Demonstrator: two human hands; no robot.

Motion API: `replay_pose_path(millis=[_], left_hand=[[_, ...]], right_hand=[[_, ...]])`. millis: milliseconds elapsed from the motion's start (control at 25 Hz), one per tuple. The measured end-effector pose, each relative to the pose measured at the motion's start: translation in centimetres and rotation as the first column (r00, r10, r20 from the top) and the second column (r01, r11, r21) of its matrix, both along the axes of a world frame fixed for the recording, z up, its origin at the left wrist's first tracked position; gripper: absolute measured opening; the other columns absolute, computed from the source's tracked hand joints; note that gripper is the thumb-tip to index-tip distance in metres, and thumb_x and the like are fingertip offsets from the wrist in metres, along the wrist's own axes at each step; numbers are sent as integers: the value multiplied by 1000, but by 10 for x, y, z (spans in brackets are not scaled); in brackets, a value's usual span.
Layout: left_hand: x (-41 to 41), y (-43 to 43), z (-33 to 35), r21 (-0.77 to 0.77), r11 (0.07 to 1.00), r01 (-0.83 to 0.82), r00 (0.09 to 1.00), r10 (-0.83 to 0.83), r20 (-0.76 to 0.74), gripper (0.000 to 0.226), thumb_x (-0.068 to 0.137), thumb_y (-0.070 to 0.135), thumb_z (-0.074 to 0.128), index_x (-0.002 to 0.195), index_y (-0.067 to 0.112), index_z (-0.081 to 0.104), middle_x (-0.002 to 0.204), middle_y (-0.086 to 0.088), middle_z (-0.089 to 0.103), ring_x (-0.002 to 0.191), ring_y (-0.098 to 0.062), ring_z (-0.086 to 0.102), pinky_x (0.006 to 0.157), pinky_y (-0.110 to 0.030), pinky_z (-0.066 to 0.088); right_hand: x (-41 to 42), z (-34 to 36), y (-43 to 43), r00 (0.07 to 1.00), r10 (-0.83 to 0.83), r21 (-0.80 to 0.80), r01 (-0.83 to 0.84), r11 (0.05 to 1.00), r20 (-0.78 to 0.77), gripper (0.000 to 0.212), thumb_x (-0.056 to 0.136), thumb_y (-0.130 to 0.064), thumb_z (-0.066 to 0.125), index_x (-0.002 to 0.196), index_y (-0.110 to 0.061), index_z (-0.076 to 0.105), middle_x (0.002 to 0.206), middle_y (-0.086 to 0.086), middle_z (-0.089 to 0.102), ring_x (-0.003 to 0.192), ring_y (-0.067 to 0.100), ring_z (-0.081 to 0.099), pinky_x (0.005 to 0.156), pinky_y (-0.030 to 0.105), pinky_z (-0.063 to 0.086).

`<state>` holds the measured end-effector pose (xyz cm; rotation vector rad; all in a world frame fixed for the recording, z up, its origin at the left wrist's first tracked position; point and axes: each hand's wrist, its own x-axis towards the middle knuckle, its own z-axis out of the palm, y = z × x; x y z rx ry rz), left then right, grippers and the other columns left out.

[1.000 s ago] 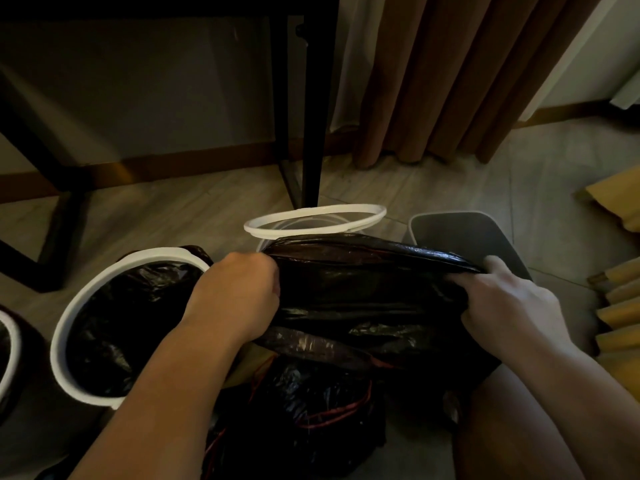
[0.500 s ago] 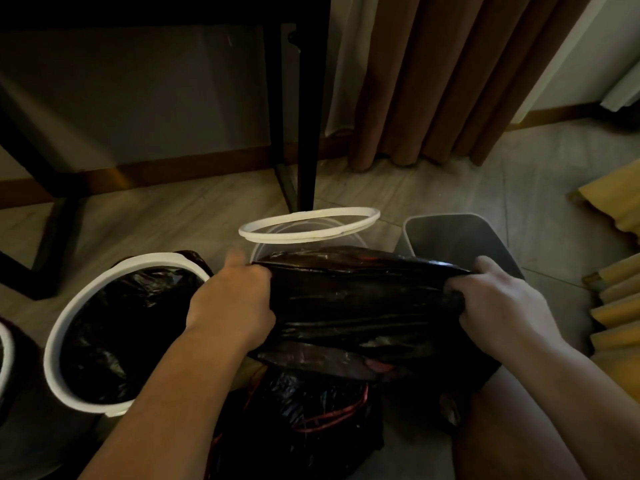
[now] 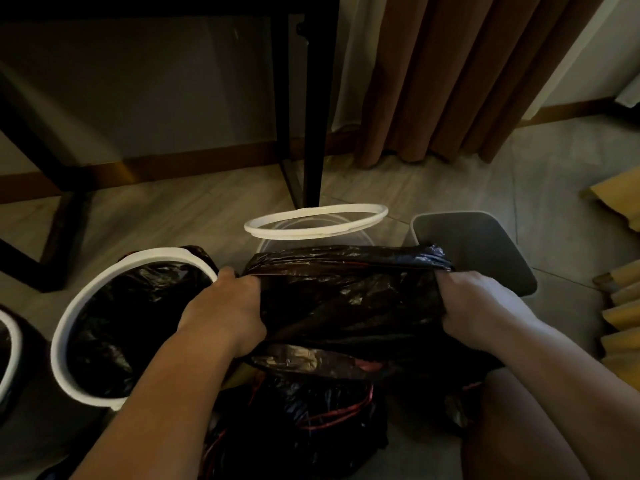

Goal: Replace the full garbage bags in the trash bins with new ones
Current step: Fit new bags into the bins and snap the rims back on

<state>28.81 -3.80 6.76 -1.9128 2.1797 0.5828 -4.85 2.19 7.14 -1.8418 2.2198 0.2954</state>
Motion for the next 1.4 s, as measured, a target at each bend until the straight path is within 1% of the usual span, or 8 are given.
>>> replay_pose_path(millis=[200, 360, 560, 760, 920, 1040, 1200, 1400], left_hand=[[15, -12, -7, 60, 997, -50, 971, 63, -229, 54, 81, 6, 68, 126, 37, 73, 114, 6, 70, 100, -11, 66, 82, -17, 52], [9, -18, -10, -41, 989, -143, 893, 111, -436, 44, 74, 14, 80, 106, 41, 68, 85, 21, 61, 73, 4, 57, 52, -5, 38], [-12, -19, -22, -66, 993, -99, 855, 51, -515, 62, 75, 17, 76, 126, 38, 49, 98, 20, 51, 87, -4, 53, 64, -9, 35], [-18, -24, -36, -65, 996, -60, 897, 25, -442, 76, 80, 11, 67, 148, 31, 41, 139, -3, 56, 127, -28, 55, 92, -30, 46], [-21, -38, -42, 17, 998, -55, 897, 57, -438, 69, 81, 8, 66, 143, 31, 49, 134, -3, 60, 123, -25, 59, 91, -31, 47], [-31, -52, -49, 114, 993, -2, 904, 51, -425, 62, 83, 8, 65, 140, 31, 54, 128, -4, 64, 113, -22, 61, 92, -35, 52], [-60, -94, -74, 115, 987, 113, 940, -69, -333, 64, 87, 10, 64, 149, 21, 53, 150, -8, 54, 134, -27, 52, 102, -24, 37], [-93, -135, -128, 263, 937, 231, 973, -214, -92, 39, 98, 20, 62, 136, 10, 61, 141, -17, 60, 125, -33, 60, 109, -41, 47]], right_hand=[[2, -11, -40, 948, -87, 32, 81, 996, 305, 37, 84, -18, 74, 117, -31, 63, 101, -9, 67, 87, 11, 66, 68, 24, 53], [25, -29, -63, 656, -239, 114, 228, 967, 716, 50, 86, 7, 64, 122, -27, 74, 103, -5, 77, 99, 14, 73, 86, 30, 60], [59, -46, -90, 459, -256, 131, 287, 949, 851, 42, 88, 2, 62, 118, -25, 71, 109, 3, 76, 105, 21, 71, 95, 43, 60], [69, -71, -112, 699, -161, 29, 196, 980, 697, 35, 91, -11, 63, 124, -22, 68, 114, 1, 67, 107, 22, 64, 91, 35, 56], [72, -87, -109, 812, -38, -48, 81, 996, 583, 41, 86, -11, 72, 125, -22, 67, 132, 6, 57, 121, 25, 59, 97, 30, 50], [64, -85, -110, 793, 4, -125, 90, 988, 609, 47, 83, -12, 75, 127, -25, 66, 136, 6, 55, 120, 24, 59, 99, 31, 51], [57, -85, -109, 774, 5, -216, 170, 962, 633, 42, 85, -19, 74, 125, -27, 67, 129, -2, 55, 112, 18, 59, 92, 29, 50], [77, -103, -132, 900, 147, -38, -144, 989, 410, 26, 83, -19, 69, 108, -16, 67, 121, 8, 62, 105, 26, 63, 86, 32, 54]])
